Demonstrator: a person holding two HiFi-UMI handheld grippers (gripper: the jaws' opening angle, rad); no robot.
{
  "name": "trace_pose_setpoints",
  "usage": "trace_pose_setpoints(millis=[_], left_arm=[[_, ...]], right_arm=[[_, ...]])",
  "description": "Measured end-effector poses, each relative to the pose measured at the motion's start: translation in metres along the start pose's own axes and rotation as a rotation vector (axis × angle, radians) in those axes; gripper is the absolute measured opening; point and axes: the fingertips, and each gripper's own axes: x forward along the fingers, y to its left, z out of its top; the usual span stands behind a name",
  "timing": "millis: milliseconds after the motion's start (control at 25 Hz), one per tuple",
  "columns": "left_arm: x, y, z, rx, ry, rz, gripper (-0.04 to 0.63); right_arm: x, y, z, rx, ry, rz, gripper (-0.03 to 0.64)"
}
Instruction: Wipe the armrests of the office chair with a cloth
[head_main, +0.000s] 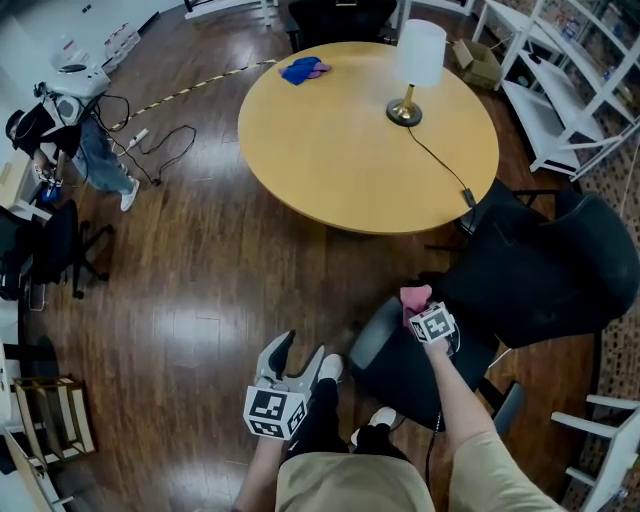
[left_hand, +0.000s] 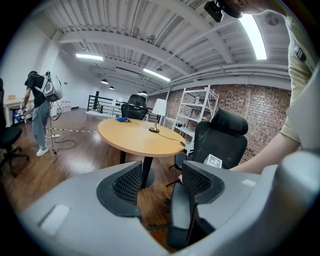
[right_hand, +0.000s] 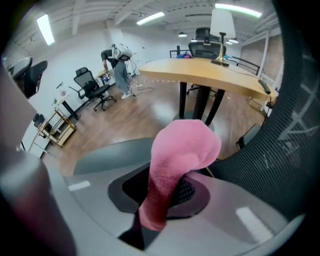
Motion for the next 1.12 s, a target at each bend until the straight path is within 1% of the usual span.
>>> trace_pose_setpoints(millis=[80,160,240,320,440,640,720,840,1120], left_arm=[[0.000,0.000,-0.004,0.003,0.006,0.000,0.244],[0.002,0.000,-0.007,-0.003,0.009,0.000,0.244],[0.005,-0.002,-0.009,-0.007,0.012,-0.007,0.244],[0.009,-0.003,-0.009,-0.009,0.008,-0.013,0.244],[0.013,-0.002,-0.001,-0.011,-0.013,-0.016,0.244],[0.012,0.001,0.002,-0.024,-0.020,-0.009,0.244],[0.010,0.003,0.002,-0.031,-0.023,-0.004,0.244],[0.007,0.004,0.003,-0.036,-0.031,0.002,0.244],[0.000,0.013,-0.003,-0.055,-0.039,0.022,0.244]], right_arm=[[0.006,-0.005,-0.001,-0.008,0.029,0.010,0.071],[0.005,-0.003,-0.002,0.012,0.021,0.015,0.067],[0.004,0.013,-0.012,0.047,0.008,0.047,0.066],[0.003,0.042,-0.025,0.064,-0.006,0.108,0.064],[0.000,0.093,-0.043,0.028,-0.025,0.168,0.064],[-0.002,0.170,-0.068,0.084,-0.049,0.272,0.064],[-0.003,0.191,-0.074,0.087,-0.043,0.294,0.064],[-0.005,0.208,-0.076,0.055,-0.030,0.300,0.064],[-0.004,0.226,-0.077,-0.115,0.047,0.347,0.064]])
